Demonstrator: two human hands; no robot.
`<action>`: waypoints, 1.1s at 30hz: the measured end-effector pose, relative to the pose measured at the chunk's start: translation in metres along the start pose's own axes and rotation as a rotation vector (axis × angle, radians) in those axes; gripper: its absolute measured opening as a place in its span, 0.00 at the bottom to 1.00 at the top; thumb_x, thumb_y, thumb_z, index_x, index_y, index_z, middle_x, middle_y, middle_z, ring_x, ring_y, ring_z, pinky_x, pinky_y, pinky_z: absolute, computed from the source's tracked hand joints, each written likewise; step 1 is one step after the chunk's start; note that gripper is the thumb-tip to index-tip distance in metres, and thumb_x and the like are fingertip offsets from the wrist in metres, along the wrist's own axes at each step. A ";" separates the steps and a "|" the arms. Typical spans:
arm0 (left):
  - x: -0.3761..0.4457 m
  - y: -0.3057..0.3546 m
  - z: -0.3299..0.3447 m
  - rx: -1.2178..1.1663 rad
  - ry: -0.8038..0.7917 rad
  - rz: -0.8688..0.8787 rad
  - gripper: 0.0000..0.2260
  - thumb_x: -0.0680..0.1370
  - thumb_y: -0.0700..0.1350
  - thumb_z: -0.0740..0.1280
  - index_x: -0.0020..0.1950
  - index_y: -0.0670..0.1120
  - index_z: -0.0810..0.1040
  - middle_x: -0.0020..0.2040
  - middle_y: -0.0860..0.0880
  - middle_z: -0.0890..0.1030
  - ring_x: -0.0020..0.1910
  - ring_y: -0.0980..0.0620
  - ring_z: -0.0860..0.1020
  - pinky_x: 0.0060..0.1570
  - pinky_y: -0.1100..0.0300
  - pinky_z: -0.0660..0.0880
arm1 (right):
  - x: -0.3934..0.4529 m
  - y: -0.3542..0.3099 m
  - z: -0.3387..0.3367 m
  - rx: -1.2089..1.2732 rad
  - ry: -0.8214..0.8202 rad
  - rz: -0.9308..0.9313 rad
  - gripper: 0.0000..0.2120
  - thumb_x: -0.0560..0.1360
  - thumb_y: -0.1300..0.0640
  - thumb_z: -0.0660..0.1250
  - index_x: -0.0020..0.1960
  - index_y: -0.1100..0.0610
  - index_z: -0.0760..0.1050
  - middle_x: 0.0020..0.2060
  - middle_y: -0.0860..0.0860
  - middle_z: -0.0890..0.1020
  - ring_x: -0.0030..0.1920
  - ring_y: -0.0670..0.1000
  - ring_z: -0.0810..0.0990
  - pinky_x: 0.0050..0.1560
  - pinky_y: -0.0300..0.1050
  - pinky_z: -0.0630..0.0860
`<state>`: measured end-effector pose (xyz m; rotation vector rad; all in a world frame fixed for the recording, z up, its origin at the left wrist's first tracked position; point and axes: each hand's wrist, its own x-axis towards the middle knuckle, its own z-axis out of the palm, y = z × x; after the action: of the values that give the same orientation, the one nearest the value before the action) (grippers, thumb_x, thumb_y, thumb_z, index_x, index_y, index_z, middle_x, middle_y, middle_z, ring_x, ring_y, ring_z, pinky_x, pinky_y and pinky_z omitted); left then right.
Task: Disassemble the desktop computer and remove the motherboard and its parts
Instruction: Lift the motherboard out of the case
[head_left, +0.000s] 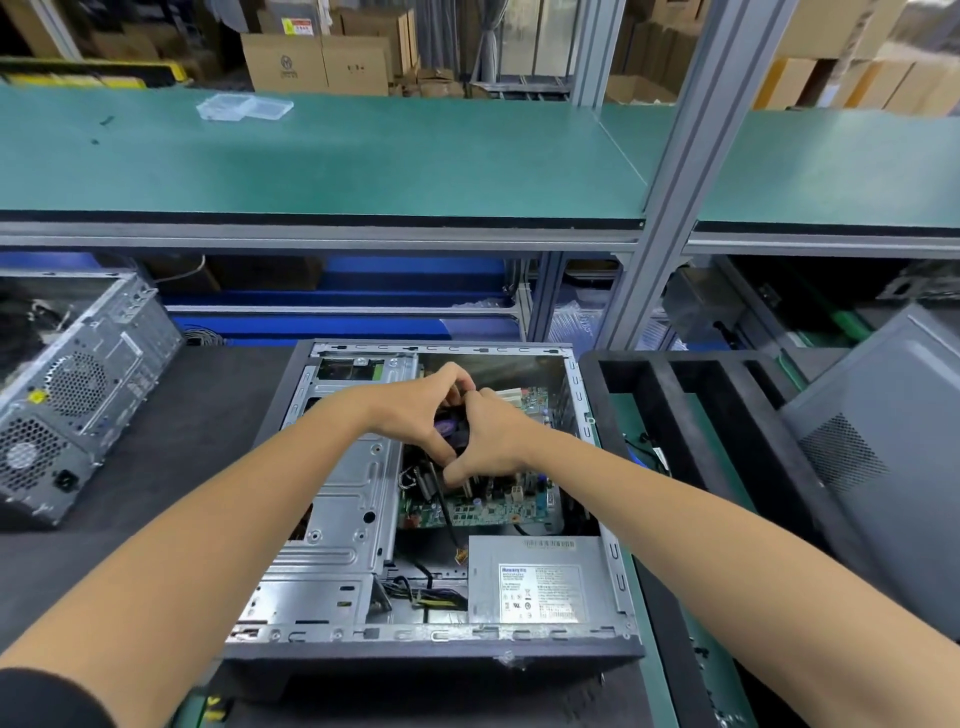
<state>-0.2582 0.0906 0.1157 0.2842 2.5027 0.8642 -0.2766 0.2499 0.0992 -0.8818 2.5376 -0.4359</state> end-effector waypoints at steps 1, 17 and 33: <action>-0.003 -0.001 -0.001 -0.023 0.005 0.003 0.37 0.65 0.46 0.80 0.65 0.53 0.61 0.59 0.52 0.69 0.59 0.52 0.73 0.53 0.65 0.72 | 0.000 -0.003 -0.003 0.000 -0.001 0.001 0.36 0.58 0.43 0.77 0.58 0.57 0.65 0.51 0.53 0.68 0.48 0.52 0.72 0.37 0.42 0.70; -0.027 0.007 -0.008 -0.211 -0.080 0.022 0.40 0.66 0.34 0.75 0.70 0.56 0.59 0.64 0.51 0.70 0.64 0.52 0.72 0.60 0.57 0.75 | -0.018 -0.031 -0.023 -0.184 -0.008 0.076 0.45 0.58 0.39 0.76 0.65 0.63 0.65 0.53 0.55 0.69 0.52 0.55 0.72 0.46 0.47 0.75; -0.041 0.002 -0.005 -0.179 -0.002 0.030 0.32 0.70 0.27 0.63 0.69 0.50 0.62 0.64 0.46 0.71 0.65 0.49 0.71 0.66 0.50 0.71 | -0.031 -0.051 -0.022 -0.322 0.021 0.010 0.43 0.58 0.40 0.77 0.62 0.61 0.65 0.52 0.55 0.68 0.52 0.54 0.69 0.48 0.47 0.74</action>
<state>-0.2250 0.0755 0.1359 0.2627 2.4050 1.0914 -0.2395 0.2352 0.1483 -0.9787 2.6741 -0.0306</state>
